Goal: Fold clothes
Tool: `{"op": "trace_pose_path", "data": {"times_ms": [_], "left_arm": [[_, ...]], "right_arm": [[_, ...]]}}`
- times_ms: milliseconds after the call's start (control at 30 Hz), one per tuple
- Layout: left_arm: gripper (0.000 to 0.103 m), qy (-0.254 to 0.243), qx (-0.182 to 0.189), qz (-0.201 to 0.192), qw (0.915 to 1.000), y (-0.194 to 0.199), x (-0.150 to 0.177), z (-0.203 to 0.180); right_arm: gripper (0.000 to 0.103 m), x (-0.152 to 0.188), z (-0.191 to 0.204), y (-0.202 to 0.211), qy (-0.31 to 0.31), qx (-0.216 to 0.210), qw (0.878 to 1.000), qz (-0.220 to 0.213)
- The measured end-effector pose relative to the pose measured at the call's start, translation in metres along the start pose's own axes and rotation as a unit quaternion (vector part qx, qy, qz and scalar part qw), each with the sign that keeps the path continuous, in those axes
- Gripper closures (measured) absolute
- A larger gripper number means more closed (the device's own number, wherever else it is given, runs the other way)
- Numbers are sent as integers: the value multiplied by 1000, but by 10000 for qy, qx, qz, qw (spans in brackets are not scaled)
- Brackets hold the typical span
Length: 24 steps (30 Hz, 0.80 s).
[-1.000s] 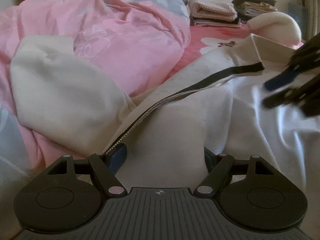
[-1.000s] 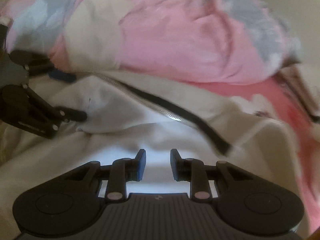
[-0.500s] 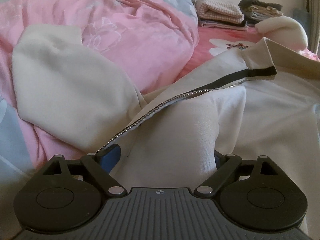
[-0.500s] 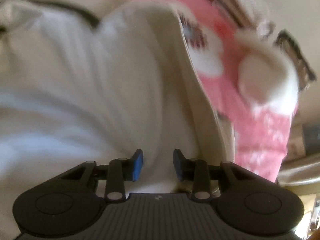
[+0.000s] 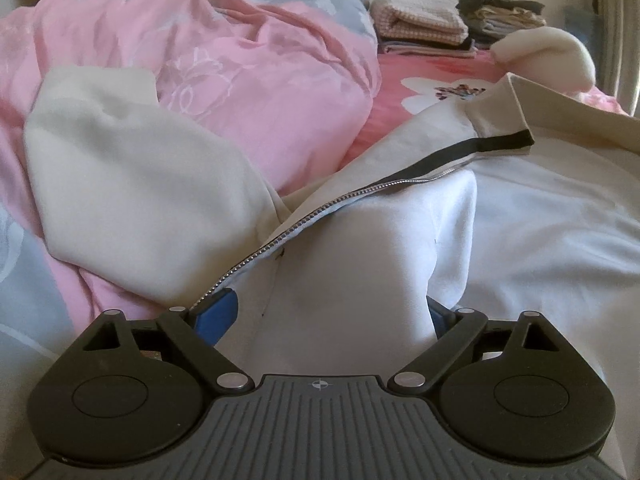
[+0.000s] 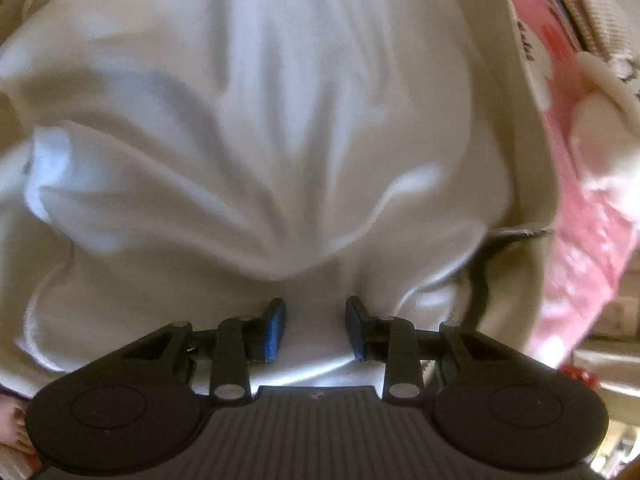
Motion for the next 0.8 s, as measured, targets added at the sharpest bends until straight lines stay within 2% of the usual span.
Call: {"op": "trace_pose_path", "data": {"times_ms": [67, 133, 200, 267, 333, 400, 500, 533, 600, 700, 800], "left_arm": [[10, -22, 2, -66, 10000, 7, 1, -3], [8, -136, 5, -180, 9997, 16, 1, -8], [8, -329, -31, -266, 9991, 24, 0, -13], [8, -533, -87, -358, 9979, 35, 0, -15], [6, -679, -142, -419, 9967, 44, 1, -14], [5, -788, -193, -393, 9959, 51, 3, -10], [5, -922, -242, -263, 9951, 57, 4, -4], [5, -939, -229, -214, 9951, 59, 4, -3], [5, -956, -154, -85, 9953, 62, 5, -2], [5, -1008, 84, 212, 9946, 66, 10, -5], [5, -1150, 155, 534, 9918, 68, 25, -11]], "right_arm": [[68, 6, 10, 6, 81, -94, 9999, 76], [68, -9, 35, 25, 91, -754, 9957, -523], [68, -4, 63, 19, 346, -1085, 9928, -384], [68, 29, 81, -5, 746, -887, 9925, 391], [65, 73, 79, -15, 863, -649, 9912, 764], [66, 87, 60, -3, 307, -712, 9900, 1179], [66, 83, 64, 17, 628, -412, 9895, 1231], [66, 74, 69, 26, 662, -372, 9918, 1030], [66, 47, 83, 46, 617, -507, 9964, 293], [65, 6, 109, 62, 460, -876, 9913, -873], [65, -8, 115, 36, 616, -961, 9878, -1061]]}}
Point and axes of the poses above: each gripper's, at about its wrist camera, not at the fingertips, and y roughly against the way its jaws point, z to its left, x to its underside, the point moved 2 cm from there along -y, roughly the way its jaws point, and after that the axes turned 6 degrees about z, right-handed, at the moved point
